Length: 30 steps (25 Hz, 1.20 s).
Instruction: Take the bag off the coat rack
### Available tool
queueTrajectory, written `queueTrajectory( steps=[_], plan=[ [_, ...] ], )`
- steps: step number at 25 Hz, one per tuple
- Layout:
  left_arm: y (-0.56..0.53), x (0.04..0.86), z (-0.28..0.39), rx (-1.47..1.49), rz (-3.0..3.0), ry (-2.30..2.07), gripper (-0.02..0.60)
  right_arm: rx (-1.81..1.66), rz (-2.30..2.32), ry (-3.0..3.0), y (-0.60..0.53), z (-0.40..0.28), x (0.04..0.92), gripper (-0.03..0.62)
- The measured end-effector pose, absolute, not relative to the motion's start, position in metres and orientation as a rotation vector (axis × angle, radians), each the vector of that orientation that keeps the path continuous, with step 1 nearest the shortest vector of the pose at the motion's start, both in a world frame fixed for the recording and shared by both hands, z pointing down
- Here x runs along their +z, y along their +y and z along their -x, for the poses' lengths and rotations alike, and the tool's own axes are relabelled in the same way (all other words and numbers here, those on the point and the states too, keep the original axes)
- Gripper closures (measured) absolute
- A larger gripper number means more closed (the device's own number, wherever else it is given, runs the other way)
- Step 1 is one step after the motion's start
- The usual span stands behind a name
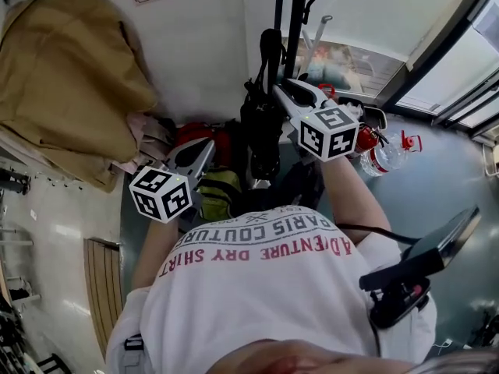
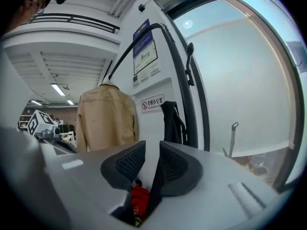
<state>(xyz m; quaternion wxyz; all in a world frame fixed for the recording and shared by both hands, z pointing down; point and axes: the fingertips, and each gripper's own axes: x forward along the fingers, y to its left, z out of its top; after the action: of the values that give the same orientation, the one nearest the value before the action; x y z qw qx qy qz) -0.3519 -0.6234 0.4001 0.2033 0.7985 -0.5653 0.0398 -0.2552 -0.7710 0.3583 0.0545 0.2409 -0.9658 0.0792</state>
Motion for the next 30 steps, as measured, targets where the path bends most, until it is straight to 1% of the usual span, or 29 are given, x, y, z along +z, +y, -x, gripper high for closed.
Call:
queueTrajectory(
  steps=[3, 5, 14, 15, 17, 18, 22, 30],
  plan=[
    [-0.635, 0.400, 0.358, 0.103, -2.220, -1.603, 0.580, 0.224, -0.756, -2.938, -0.797, 0.266, 0.352, 0.490],
    [-0.642, 0.404, 0.363, 0.096, -2.204, -1.617, 0.580, 0.220, -0.748, -2.925, -0.811, 0.276, 0.356, 0.477],
    [-0.660, 0.418, 0.382, 0.059, -2.122, -1.646, 0.580, 0.333, -0.748, -2.931, -0.844, 0.308, 0.367, 0.477],
    [-0.662, 0.419, 0.382, 0.058, -2.119, -1.642, 0.580, 0.334, -0.761, -2.930, -0.848, 0.309, 0.367, 0.482],
    [-0.665, 0.420, 0.383, 0.063, -2.115, -1.638, 0.580, 0.339, -0.792, -2.931, -0.853, 0.307, 0.367, 0.542],
    [-0.665, 0.421, 0.383, 0.068, -2.114, -1.640, 0.580, 0.338, -0.799, -2.935, -0.853, 0.306, 0.367, 0.561],
    [-0.662, 0.419, 0.383, 0.068, -2.105, -1.652, 0.580, 0.316, -0.817, -2.941, -0.849, 0.302, 0.363, 0.576],
    [-0.659, 0.416, 0.377, 0.070, -2.102, -1.669, 0.580, 0.346, -0.852, -2.975, -0.844, 0.287, 0.344, 0.582]
  ],
)
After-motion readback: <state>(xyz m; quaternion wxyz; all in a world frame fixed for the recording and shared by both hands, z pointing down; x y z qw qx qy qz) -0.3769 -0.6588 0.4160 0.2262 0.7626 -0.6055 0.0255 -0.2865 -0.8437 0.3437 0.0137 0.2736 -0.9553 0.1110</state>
